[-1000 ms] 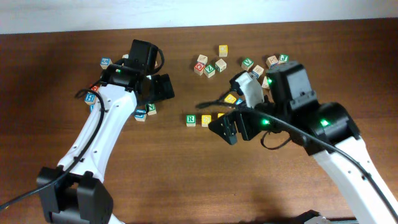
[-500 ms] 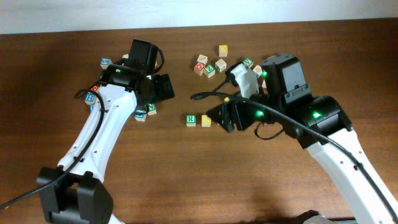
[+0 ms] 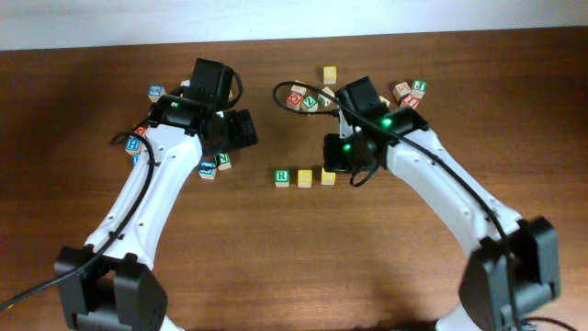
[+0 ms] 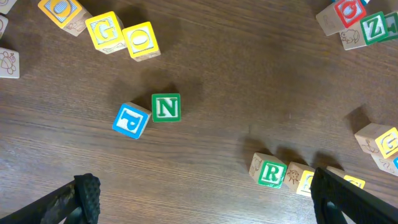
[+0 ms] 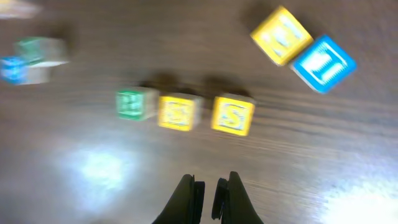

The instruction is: Spell out RSS

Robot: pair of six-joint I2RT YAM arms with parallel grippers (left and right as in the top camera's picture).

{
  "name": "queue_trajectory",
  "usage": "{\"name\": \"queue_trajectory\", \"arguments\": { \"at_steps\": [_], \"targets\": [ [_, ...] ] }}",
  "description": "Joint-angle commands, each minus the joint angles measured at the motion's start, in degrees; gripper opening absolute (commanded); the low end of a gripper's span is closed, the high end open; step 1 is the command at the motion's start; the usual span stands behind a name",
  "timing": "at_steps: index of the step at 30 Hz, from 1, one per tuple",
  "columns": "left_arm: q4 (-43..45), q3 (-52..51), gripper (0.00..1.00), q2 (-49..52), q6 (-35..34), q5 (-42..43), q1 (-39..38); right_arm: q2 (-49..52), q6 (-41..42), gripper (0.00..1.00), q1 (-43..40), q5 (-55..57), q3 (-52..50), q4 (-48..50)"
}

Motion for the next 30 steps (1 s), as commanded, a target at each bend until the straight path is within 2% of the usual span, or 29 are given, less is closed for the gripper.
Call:
{"name": "queue_trajectory", "arguments": {
  "at_steps": [1,14,20,26,30],
  "targets": [
    [-0.09,-0.17,0.99,-1.60,0.33,-0.85,0.24,3.32,4.63,0.04,0.11,6.64,0.68,0.46],
    [-0.09,-0.17,0.99,-1.60,0.33,-0.85,0.24,5.84,4.72,0.04,-2.97,6.95,0.28,4.98],
    [-0.09,-0.17,0.99,-1.60,0.33,-0.85,0.24,9.25,9.01,0.04,-3.19,7.19,0.28,6.19],
    [-0.09,-0.17,0.99,-1.60,0.33,-0.87,0.24,10.60,8.96,0.04,-3.13,3.34,0.31,7.32],
    [-0.09,-0.17,0.99,-1.60,0.33,-0.85,0.24,10.93,10.71,0.04,-3.15,6.58,0.28,7.48]
  ]
}}
